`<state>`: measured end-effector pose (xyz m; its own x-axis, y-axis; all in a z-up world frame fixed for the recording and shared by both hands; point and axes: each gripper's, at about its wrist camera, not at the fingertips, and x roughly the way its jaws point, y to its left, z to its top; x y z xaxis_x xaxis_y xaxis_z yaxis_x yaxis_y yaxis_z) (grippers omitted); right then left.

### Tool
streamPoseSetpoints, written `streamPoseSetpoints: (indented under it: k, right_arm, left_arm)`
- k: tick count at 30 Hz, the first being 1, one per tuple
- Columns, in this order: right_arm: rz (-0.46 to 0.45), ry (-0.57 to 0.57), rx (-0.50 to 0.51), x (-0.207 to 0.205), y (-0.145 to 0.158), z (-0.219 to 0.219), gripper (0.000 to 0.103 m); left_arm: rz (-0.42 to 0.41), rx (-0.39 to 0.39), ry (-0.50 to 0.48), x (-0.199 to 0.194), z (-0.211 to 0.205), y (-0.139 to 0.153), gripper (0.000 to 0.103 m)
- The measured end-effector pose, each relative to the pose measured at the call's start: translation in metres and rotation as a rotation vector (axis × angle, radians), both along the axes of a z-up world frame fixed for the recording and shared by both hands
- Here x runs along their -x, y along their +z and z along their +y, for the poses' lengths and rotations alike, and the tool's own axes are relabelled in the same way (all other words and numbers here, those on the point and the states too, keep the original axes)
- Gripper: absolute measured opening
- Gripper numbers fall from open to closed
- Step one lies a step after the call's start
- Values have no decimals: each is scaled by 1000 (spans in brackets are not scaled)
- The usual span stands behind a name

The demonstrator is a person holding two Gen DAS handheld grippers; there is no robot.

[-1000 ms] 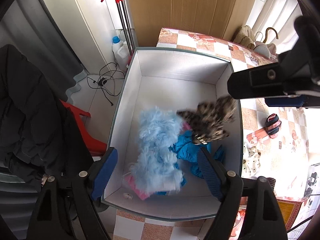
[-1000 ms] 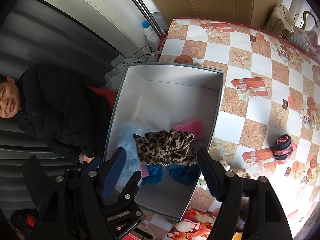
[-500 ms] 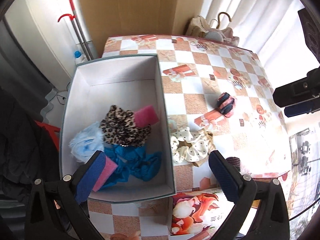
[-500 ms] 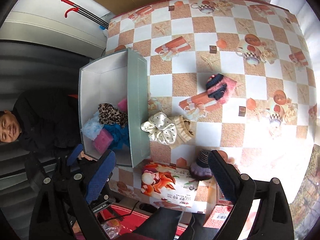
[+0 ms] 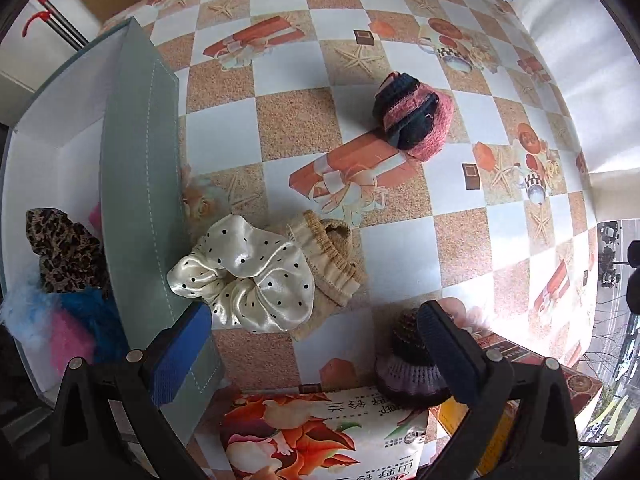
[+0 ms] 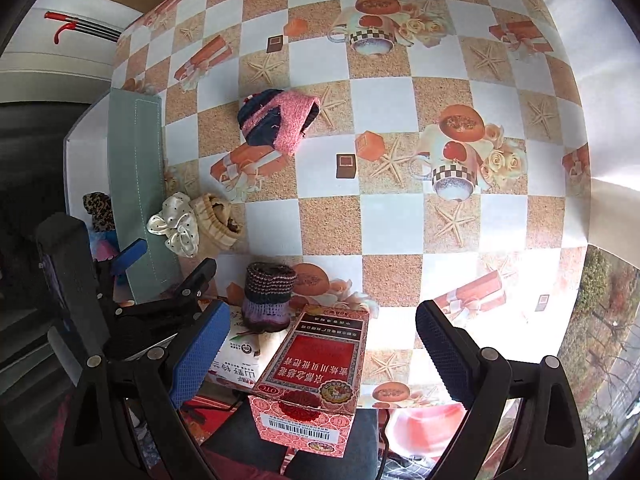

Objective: Organize soft objects
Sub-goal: 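Move the left gripper to the cream polka-dot scrunchie while the right approaches the pink-black knit pouch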

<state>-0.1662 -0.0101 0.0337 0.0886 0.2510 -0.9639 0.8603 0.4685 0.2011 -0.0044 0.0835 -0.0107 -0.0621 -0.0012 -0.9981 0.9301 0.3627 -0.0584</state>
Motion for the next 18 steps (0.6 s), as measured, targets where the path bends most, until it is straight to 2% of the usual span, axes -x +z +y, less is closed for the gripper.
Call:
streamPoseSetpoints:
  k: [7, 11, 15, 18]
  right_arm:
    - [-24, -2, -55, 20, -25, -14, 95]
    - [-46, -41, -80, 39, -34, -22, 95]
    - [-60, -91, -120, 63, -45, -32, 95]
    - [-43, -117, -128, 77, -54, -38, 95]
  left_arm:
    - [1, -129, 47, 4, -8, -42, 103]
    - [66, -160, 77, 1, -8, -59, 103]
    - [94, -147, 28, 13, -20, -63, 103]
    - [210, -72, -61, 41, -39, -51, 103]
